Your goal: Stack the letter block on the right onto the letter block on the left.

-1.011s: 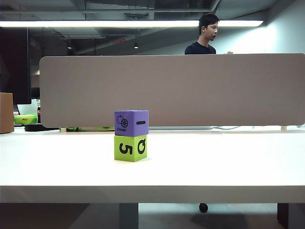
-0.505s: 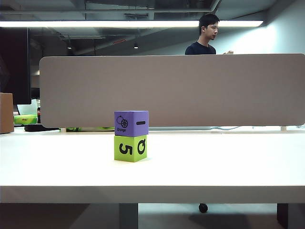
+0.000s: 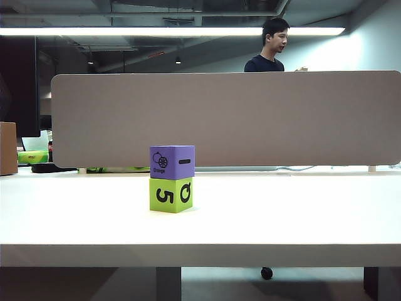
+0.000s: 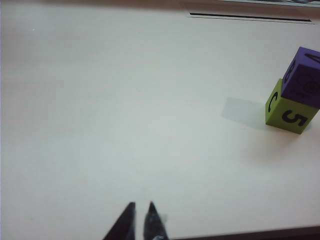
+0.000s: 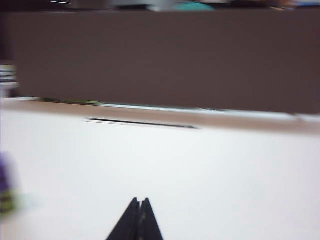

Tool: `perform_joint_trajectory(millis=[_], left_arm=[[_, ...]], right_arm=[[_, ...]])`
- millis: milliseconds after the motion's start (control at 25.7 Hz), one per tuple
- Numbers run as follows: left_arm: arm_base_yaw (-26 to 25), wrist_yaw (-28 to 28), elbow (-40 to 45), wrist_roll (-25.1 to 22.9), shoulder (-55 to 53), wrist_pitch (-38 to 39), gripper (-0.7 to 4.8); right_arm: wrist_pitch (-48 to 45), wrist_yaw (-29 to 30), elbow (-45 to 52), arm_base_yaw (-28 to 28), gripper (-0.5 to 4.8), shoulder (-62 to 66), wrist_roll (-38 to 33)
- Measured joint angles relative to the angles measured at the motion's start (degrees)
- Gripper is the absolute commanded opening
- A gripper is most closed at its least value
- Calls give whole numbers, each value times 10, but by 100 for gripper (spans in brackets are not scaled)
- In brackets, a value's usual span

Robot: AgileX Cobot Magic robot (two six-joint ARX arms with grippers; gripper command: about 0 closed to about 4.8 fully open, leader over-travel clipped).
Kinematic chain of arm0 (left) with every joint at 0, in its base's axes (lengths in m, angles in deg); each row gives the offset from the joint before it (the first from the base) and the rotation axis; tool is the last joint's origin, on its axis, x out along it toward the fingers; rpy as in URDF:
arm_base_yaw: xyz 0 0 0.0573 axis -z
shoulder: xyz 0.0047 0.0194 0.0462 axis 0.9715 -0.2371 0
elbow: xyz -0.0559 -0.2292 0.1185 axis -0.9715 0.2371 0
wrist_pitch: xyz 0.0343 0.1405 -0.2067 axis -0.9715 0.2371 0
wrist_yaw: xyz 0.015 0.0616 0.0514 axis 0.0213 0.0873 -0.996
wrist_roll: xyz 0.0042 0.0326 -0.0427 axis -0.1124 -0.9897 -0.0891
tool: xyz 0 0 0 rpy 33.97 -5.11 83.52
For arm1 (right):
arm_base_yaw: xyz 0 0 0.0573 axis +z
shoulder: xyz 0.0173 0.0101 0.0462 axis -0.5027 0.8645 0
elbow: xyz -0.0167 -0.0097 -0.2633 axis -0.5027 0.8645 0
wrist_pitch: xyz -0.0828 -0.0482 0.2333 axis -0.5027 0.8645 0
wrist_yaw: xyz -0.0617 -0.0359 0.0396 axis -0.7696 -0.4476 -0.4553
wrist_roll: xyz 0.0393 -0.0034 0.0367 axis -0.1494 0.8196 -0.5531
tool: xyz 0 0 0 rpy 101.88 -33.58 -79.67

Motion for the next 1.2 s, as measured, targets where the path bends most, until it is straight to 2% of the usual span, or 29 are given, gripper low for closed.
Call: perform_joint_trajectory(millis=[117, 428, 661, 1205], left_arm=[[0, 0, 0, 0, 0, 0, 26], [0, 1, 0, 0, 0, 0, 26], [0, 1, 0, 0, 0, 0, 26], [0, 1, 0, 0, 0, 0, 25]], right_arm=[[5, -9, 37, -26, 0, -31, 0], [34, -35, 113, -33, 0, -40, 0], [82, -39, 113, -36, 0, -40, 4], [83, -40, 113, -36, 0, -40, 4]])
